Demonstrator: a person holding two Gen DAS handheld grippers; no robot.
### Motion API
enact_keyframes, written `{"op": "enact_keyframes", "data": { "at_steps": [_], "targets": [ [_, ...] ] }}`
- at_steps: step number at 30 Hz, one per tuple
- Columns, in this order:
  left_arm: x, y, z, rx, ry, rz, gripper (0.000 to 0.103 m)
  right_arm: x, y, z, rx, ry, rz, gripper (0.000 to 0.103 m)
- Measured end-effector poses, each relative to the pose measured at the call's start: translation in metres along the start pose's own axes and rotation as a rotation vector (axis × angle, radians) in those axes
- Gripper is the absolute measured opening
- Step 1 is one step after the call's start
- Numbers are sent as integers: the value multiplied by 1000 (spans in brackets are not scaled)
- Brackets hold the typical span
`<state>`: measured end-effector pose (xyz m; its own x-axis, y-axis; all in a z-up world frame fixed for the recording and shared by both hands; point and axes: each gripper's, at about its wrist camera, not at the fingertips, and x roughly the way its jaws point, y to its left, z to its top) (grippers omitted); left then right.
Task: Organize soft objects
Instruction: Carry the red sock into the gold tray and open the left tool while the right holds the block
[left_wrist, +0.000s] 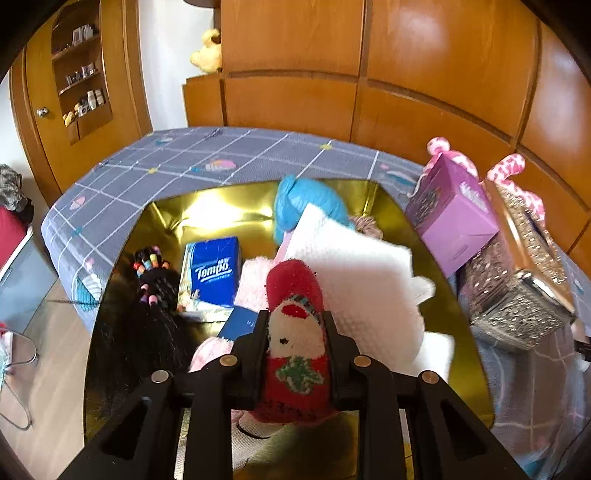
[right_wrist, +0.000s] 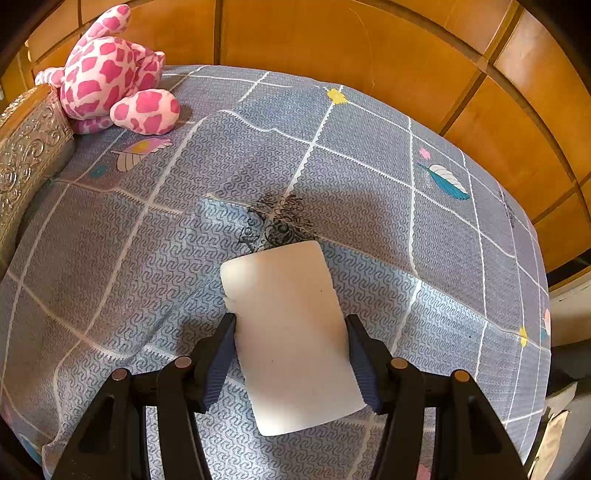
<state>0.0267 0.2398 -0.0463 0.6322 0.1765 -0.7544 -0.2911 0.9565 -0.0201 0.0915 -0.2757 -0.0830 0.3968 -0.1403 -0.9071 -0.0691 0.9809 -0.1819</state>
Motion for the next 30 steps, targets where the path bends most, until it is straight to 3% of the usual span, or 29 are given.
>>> {"op": "enact_keyframes", "data": {
  "at_steps": [9, 11, 13, 21, 30],
  "targets": [
    [31, 5, 17, 12, 34, 95, 31, -1, 1, 0, -10, -1, -5, 58],
    [32, 6, 19, 14, 36, 93, 37, -1, 1, 0, -11, -1, -5, 58],
    [29, 7, 19, 16, 32, 101, 56, -2, 0, 1, -9, -1, -3, 58],
    [0, 10, 6, 5, -18, 89, 84, -4, -9, 5, 34, 0, 38, 58],
    [-30, 7, 6, 24, -69, 53, 95, -29, -23, 14, 177, -70, 84, 58]
  ]
}}
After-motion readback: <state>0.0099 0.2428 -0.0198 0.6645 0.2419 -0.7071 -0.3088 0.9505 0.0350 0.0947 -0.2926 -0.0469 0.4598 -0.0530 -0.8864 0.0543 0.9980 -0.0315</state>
